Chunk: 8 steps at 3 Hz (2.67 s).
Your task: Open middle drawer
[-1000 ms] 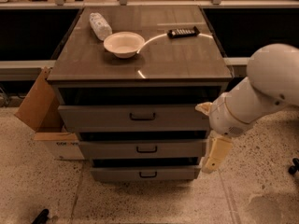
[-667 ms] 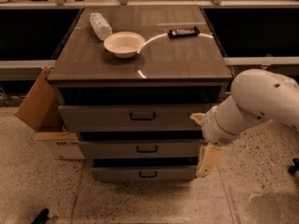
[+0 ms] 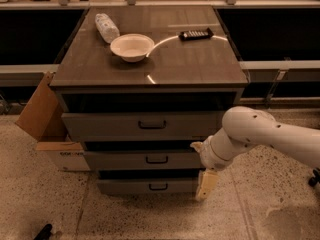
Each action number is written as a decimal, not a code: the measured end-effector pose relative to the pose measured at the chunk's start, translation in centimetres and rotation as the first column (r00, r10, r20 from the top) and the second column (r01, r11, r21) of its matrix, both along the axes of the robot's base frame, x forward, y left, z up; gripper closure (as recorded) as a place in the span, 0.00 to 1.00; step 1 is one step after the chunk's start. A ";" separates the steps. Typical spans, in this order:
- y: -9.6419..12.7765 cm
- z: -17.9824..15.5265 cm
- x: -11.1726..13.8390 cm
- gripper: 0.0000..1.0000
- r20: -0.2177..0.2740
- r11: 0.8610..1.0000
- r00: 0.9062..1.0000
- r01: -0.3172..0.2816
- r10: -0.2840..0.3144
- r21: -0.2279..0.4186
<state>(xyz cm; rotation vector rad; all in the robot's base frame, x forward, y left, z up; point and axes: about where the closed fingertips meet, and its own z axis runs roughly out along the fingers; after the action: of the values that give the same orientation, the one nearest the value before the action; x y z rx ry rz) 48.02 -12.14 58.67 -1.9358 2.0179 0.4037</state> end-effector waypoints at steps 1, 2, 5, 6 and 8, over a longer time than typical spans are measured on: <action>0.0 0.0 0.0 0.00 0.000 1.000 1.000 0.000 0.000 0.000; 0.1 -1.4 0.3 0.00 0.009 1.000 1.000 -0.002 0.002 -0.009; 0.5 -8.9 2.6 0.00 0.093 0.998 0.994 -0.063 0.064 -0.014; 0.3 -10.7 3.8 0.00 0.122 0.998 0.991 -0.063 0.061 0.017; 0.1 -12.5 6.3 0.00 0.200 0.994 0.977 -0.091 0.078 0.055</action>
Offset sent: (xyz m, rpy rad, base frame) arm 0.0082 0.0000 -0.0304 -0.0226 -0.0262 0.0007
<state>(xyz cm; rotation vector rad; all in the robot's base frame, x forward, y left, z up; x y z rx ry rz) 54.31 -12.03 46.21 -1.9445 1.7827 0.2797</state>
